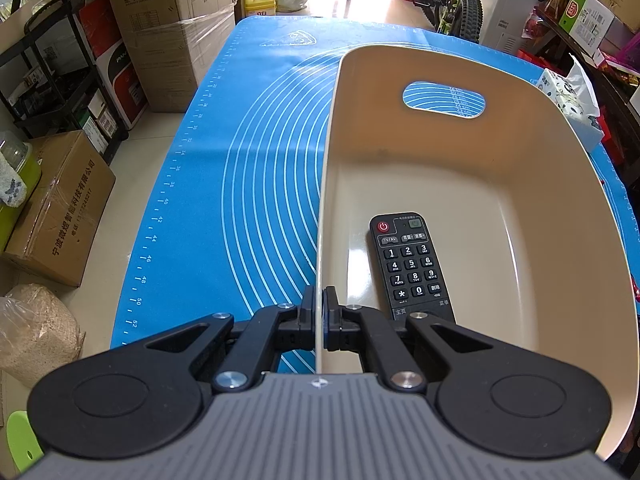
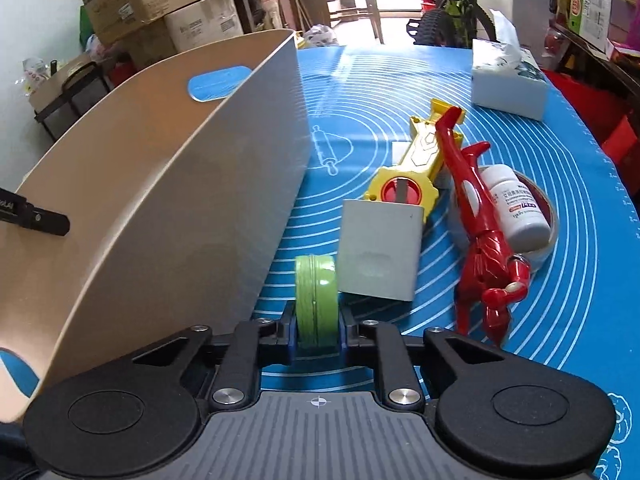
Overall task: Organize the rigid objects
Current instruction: 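Close the right tool on the green tape roll, then carry the green tape roll with the right tool over the basket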
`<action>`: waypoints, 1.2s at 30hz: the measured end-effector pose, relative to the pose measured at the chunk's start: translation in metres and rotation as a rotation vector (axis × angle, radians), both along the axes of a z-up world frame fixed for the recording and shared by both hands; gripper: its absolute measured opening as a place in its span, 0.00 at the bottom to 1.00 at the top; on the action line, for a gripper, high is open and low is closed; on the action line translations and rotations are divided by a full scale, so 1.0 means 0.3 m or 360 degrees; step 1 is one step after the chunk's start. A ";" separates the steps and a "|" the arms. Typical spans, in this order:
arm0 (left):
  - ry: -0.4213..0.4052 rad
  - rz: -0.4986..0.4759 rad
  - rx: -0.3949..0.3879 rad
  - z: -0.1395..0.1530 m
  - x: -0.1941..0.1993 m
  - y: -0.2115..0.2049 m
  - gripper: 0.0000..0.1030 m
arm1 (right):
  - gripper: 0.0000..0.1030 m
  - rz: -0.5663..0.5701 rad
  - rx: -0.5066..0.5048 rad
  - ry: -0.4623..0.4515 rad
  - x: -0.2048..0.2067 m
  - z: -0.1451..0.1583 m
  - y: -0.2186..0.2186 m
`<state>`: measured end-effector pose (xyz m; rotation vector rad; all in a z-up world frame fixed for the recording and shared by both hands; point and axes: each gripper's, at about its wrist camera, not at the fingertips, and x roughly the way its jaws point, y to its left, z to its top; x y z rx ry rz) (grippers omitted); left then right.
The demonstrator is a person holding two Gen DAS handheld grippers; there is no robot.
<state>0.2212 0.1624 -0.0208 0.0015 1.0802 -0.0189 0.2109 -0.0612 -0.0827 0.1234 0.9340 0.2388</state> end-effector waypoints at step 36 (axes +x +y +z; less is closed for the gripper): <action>0.0024 0.0003 -0.0021 -0.007 -0.002 -0.005 0.03 | 0.28 0.0054 -0.0014 -0.0497 0.021 0.409 0.247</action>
